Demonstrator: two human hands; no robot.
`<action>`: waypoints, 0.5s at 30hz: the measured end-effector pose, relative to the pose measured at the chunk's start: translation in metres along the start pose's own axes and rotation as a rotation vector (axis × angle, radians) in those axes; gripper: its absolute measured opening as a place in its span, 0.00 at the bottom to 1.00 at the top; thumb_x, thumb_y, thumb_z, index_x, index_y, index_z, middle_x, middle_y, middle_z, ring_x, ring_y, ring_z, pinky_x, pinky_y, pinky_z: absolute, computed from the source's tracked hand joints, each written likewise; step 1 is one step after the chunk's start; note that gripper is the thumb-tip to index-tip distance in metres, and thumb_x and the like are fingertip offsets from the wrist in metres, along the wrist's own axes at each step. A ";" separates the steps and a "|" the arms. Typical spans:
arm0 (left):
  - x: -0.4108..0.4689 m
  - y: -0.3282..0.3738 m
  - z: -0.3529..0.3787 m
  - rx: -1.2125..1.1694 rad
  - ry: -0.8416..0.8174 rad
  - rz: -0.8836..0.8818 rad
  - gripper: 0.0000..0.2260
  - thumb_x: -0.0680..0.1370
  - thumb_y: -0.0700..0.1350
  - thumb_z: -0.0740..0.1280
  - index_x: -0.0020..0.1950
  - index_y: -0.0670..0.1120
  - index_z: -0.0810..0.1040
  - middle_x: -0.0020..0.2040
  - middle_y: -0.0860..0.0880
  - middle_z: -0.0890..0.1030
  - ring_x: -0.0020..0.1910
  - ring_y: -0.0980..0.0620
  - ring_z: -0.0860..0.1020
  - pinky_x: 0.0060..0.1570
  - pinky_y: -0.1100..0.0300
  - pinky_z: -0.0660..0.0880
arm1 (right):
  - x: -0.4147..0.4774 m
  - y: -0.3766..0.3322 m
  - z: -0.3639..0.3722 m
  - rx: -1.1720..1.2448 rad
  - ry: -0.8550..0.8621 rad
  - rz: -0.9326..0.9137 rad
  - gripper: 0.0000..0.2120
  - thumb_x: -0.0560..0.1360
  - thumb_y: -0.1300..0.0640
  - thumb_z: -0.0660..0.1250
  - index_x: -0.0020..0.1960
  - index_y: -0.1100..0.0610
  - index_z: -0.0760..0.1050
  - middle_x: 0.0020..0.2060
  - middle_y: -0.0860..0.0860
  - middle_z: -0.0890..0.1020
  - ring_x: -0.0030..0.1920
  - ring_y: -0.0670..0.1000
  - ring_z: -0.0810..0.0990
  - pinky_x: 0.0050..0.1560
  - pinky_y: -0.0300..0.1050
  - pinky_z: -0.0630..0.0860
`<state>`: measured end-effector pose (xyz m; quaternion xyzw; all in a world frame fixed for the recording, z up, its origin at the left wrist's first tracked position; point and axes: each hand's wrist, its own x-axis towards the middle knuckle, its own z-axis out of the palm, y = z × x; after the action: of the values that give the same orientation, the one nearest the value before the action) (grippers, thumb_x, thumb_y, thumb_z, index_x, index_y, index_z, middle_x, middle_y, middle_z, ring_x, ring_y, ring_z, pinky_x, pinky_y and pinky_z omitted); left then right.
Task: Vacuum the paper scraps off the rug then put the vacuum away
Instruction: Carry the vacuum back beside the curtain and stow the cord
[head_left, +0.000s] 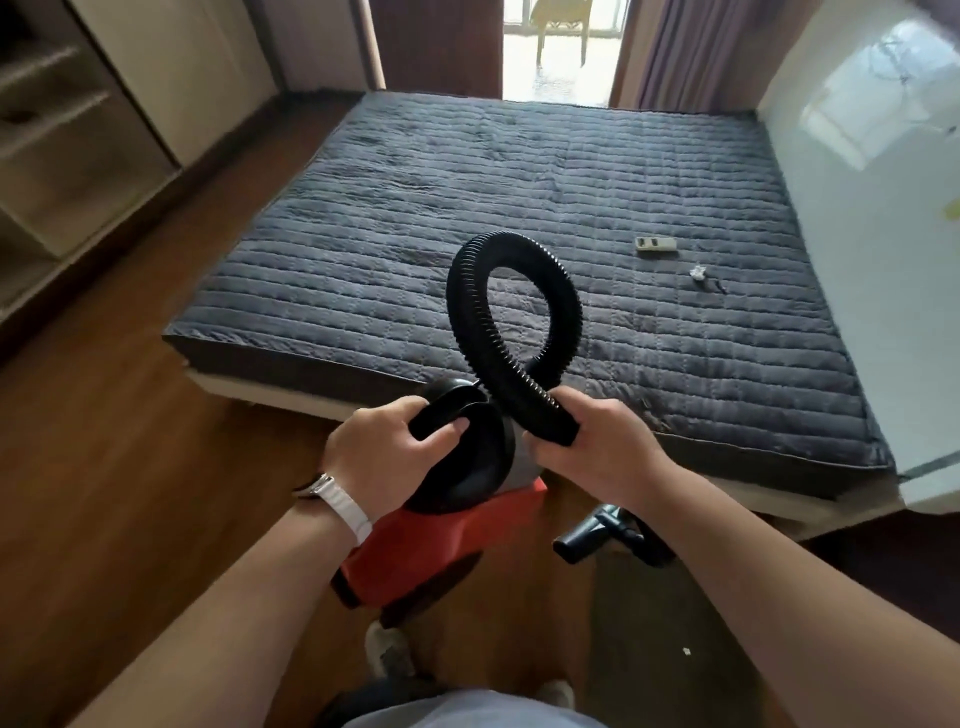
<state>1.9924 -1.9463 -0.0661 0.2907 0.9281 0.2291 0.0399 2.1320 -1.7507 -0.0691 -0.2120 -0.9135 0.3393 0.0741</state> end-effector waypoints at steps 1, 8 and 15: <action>0.002 -0.012 -0.006 -0.012 0.013 -0.020 0.23 0.68 0.73 0.58 0.43 0.55 0.78 0.34 0.54 0.81 0.41 0.50 0.80 0.41 0.56 0.76 | 0.009 -0.010 0.008 0.000 -0.007 -0.018 0.20 0.62 0.37 0.63 0.46 0.50 0.74 0.33 0.48 0.78 0.37 0.55 0.77 0.40 0.50 0.76; 0.025 -0.111 -0.051 -0.074 0.055 -0.102 0.22 0.69 0.72 0.60 0.42 0.54 0.79 0.33 0.56 0.80 0.39 0.53 0.79 0.40 0.57 0.76 | 0.071 -0.093 0.076 -0.049 -0.032 -0.073 0.14 0.65 0.43 0.71 0.45 0.48 0.72 0.31 0.47 0.77 0.34 0.52 0.75 0.38 0.49 0.77; 0.053 -0.205 -0.103 -0.043 0.114 -0.150 0.19 0.71 0.68 0.65 0.40 0.52 0.79 0.31 0.55 0.79 0.34 0.54 0.76 0.35 0.60 0.70 | 0.127 -0.174 0.144 -0.062 -0.043 -0.094 0.11 0.67 0.44 0.72 0.40 0.44 0.69 0.27 0.46 0.74 0.30 0.47 0.71 0.35 0.47 0.74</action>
<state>1.8207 -2.1070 -0.0632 0.2062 0.9428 0.2616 0.0104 1.9184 -1.8986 -0.0662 -0.1636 -0.9339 0.3115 0.0635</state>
